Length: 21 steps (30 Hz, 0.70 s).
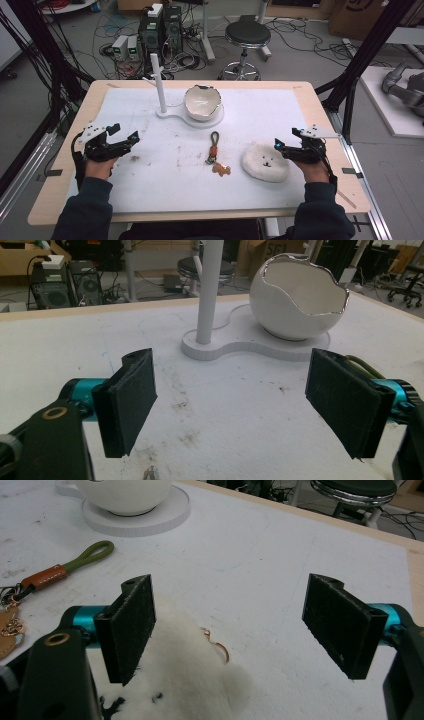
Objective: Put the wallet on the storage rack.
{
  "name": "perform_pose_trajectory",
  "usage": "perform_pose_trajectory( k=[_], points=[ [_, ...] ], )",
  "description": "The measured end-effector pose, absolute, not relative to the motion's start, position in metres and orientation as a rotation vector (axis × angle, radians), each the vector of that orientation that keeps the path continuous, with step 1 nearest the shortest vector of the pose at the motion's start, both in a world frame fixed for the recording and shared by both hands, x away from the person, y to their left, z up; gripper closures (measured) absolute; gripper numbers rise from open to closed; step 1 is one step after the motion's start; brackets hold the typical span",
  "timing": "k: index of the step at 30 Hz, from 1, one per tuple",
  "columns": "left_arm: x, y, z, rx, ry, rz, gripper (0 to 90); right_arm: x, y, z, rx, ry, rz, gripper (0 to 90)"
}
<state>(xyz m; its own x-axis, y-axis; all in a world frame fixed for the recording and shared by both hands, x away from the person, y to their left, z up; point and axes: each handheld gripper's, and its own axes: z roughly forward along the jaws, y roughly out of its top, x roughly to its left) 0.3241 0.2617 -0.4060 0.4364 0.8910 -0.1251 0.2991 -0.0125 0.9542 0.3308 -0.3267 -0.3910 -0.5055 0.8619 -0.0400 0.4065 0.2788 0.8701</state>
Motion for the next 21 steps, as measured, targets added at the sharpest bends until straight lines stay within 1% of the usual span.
perform_pose_trajectory(
  k=[4, 6, 16, 21],
  points=[
    [0.326, 0.26, -0.407, 1.561, 1.082, 0.653, 20.2, 0.33, -0.328, -0.392, 1.143, 2.035, 1.169, 22.4],
    [0.326, 0.258, -0.408, 1.567, 1.084, 0.649, 20.2, 0.33, -0.329, -0.391, 1.148, 2.036, 1.19, 25.7],
    [0.331, 0.256, -0.41, 1.573, 1.079, 0.639, 20.3, 0.326, -0.337, -0.396, 1.179, 2.021, 1.173, 25.8],
    [0.33, 0.256, -0.41, 1.571, 1.078, 0.639, 20.3, 0.33, -0.345, -0.407, 1.2, 2.078, 1.085, 25.6]
  ],
)
